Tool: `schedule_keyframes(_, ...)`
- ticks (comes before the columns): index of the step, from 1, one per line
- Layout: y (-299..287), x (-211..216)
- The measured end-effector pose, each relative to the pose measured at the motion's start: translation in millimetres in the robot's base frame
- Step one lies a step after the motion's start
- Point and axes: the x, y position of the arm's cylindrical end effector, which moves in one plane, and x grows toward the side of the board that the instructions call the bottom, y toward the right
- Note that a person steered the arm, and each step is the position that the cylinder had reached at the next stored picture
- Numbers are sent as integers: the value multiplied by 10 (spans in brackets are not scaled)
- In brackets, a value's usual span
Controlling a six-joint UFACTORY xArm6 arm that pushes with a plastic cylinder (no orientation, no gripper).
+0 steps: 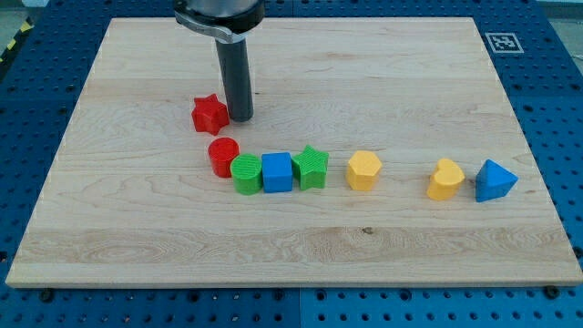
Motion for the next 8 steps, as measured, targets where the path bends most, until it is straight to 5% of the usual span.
schedule_keyframes(2, 251, 458)
schedule_keyframes(8, -356, 39)
